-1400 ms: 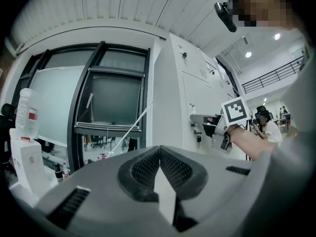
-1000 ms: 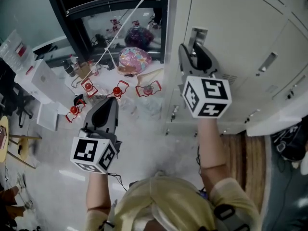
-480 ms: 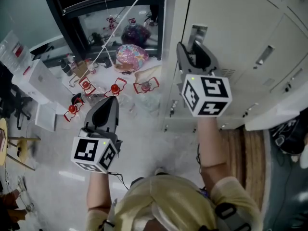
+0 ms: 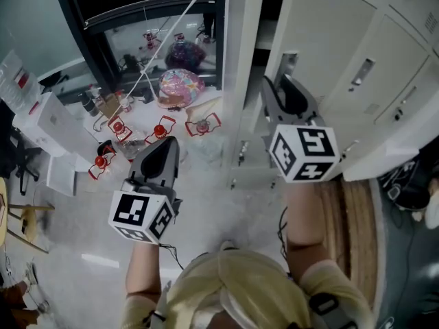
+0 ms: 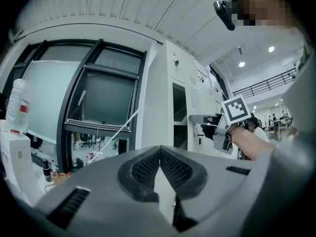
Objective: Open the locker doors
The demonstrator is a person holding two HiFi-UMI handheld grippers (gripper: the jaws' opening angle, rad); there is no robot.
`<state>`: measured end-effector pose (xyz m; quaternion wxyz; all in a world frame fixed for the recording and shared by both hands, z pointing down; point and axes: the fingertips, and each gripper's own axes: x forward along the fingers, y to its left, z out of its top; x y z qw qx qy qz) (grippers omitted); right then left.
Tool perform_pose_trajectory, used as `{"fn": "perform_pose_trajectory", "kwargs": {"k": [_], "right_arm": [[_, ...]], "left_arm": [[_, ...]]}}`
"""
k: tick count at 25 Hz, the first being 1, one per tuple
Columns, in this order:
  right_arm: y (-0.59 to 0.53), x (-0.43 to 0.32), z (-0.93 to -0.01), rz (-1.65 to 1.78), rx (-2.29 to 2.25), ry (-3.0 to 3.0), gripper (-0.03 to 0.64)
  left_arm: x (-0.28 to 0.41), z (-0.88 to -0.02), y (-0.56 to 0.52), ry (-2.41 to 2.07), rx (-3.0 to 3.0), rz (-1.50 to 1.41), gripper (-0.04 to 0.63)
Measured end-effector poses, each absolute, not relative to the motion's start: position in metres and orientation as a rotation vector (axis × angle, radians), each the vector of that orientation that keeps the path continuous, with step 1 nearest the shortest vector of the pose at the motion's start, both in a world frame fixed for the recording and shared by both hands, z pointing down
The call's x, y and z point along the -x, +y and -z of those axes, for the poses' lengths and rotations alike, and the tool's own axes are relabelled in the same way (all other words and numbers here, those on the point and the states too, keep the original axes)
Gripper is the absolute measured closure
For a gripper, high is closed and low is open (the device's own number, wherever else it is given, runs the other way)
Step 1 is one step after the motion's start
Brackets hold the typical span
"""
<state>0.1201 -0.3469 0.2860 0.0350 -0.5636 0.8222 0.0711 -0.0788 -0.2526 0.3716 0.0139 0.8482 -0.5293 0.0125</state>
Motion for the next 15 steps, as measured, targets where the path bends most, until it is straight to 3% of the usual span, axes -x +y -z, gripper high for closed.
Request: {"fn": "perform_pose_trajectory", "kwargs": {"k": [15], "right_arm": [[-0.273, -0.170, -0.288, -0.178, 1.908, 2.432, 0.492]], "left_arm": [[0.054, -0.365, -0.223, -1.449, -2.758, -0.018, 0.592]]}}
